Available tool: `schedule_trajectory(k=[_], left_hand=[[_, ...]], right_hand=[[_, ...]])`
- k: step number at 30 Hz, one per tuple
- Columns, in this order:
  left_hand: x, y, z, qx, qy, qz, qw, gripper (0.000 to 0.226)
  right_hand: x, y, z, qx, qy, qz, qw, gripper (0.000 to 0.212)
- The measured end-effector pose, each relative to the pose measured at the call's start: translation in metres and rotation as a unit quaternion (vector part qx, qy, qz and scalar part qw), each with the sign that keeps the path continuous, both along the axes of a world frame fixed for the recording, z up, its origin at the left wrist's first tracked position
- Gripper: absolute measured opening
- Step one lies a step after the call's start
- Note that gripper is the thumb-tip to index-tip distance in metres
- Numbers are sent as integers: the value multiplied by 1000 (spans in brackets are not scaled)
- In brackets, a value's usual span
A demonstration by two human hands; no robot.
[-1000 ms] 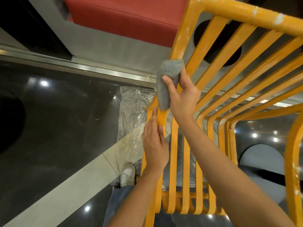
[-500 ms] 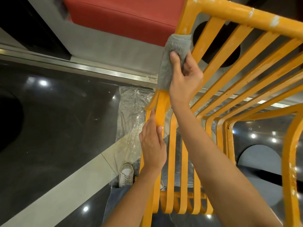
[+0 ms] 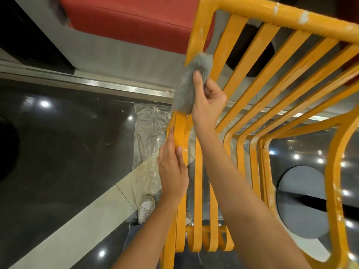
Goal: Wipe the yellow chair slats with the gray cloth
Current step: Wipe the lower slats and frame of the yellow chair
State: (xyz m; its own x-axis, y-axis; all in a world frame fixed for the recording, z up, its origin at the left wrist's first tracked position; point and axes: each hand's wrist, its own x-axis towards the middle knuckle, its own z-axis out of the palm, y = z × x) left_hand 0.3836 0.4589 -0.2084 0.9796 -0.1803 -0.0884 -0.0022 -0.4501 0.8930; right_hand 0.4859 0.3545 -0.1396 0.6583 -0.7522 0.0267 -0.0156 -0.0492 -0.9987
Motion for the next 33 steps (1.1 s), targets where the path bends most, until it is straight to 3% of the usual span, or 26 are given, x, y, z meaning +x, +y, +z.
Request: schedule_trajectory(k=[3, 5, 7, 11, 13, 16, 19, 21, 24, 30, 33], left_hand=[[0, 0, -1, -1, -2, 5, 1000, 47], [1, -1, -1, 9, -2, 5, 1000, 47], [0, -1, -1, 13, -2, 6, 1000, 45], [0, 0, 1, 10, 6, 10, 1000, 46], [1, 1, 0, 1, 2, 8, 1000, 45], [2, 1, 1, -14, 3, 12, 1000, 46], [1, 1, 2, -19, 13, 13, 1000, 47], [1, 1, 2, -17, 14, 8, 1000, 48], [0, 1, 1, -16, 15, 8, 1000, 49], [1, 1, 4, -37, 15, 16, 999, 47], [0, -1, 3, -24, 20, 23, 999, 47]], right_hand=[[-17, 15, -7, 12, 28, 24, 999, 13], [-7, 16, 5, 5, 40, 3, 999, 37], [8, 10, 20, 6, 16, -28, 999, 45], [11, -7, 15, 12, -26, -34, 999, 21], [-6, -1, 2, 7, -12, -50, 999, 24], [-34, 12, -5, -99, 15, -100, 990, 10], [-40, 11, 0, -279, -24, -104, 954, 32], [-26, 3, 7, -344, -68, -91, 932, 34], [1, -7, 9, -400, -86, -55, 911, 38], [-23, -11, -18, -488, -19, 109, 866, 36], [-5, -25, -2, -466, -42, 62, 881, 44]])
